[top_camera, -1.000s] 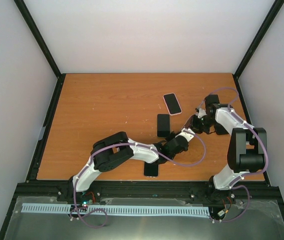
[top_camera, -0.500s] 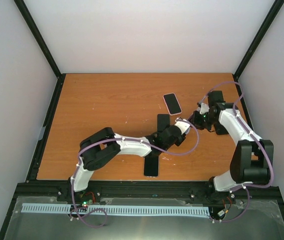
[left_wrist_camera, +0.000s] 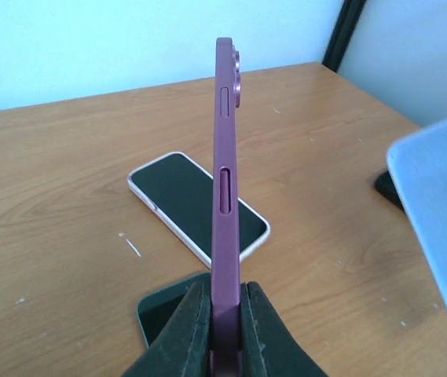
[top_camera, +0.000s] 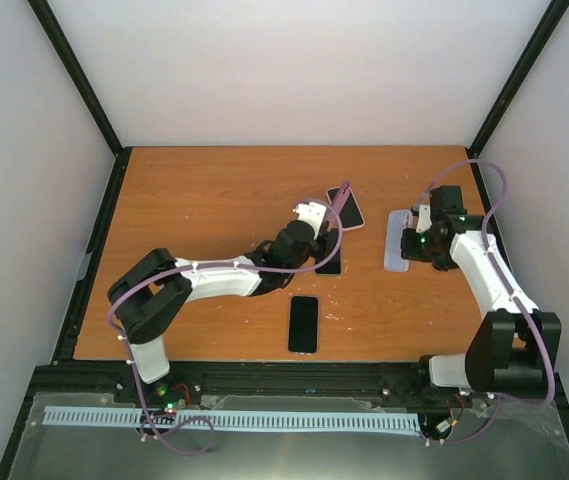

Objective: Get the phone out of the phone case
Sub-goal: Place the phone case at the center of the board.

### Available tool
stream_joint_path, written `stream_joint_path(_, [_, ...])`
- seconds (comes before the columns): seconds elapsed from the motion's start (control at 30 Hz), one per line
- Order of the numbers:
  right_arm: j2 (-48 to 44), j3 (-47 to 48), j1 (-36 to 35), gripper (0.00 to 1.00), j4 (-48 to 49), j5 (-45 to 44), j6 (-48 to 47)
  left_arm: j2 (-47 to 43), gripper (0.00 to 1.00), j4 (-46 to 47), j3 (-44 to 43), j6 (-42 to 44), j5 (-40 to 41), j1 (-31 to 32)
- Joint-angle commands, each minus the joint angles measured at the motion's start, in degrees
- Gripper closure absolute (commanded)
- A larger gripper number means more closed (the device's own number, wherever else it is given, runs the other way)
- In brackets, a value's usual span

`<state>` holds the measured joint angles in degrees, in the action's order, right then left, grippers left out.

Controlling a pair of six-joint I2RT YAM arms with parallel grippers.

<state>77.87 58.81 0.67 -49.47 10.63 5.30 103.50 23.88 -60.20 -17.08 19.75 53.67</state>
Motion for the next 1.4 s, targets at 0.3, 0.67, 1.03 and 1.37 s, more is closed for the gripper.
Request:
stream_joint_path(0.3, [6.50,5.94,7.82,0.97,-3.02,7.53,-30.29,-19.12,1.00,-11.22,7.51,-2.55,9.96,1.17])
stream_joint_path(0.67, [23.19,12.19,14.87,0.97,-4.67,16.46,-33.32,-23.59,1.00,-24.46,12.49,-5.56,19.93,1.17])
stream_joint_path(1.03, [36.70,22.45,19.75,0.90,-11.80,18.69,-40.17,-23.27,1.00,-25.26,15.40,-7.79,19.44,1.19])
stream_joint_path(1.37, [37.70,26.43,22.01,0.71,-15.34,19.57,-41.87,-20.01,1.00,-24.96,15.75,-6.29,20.35,1.16])
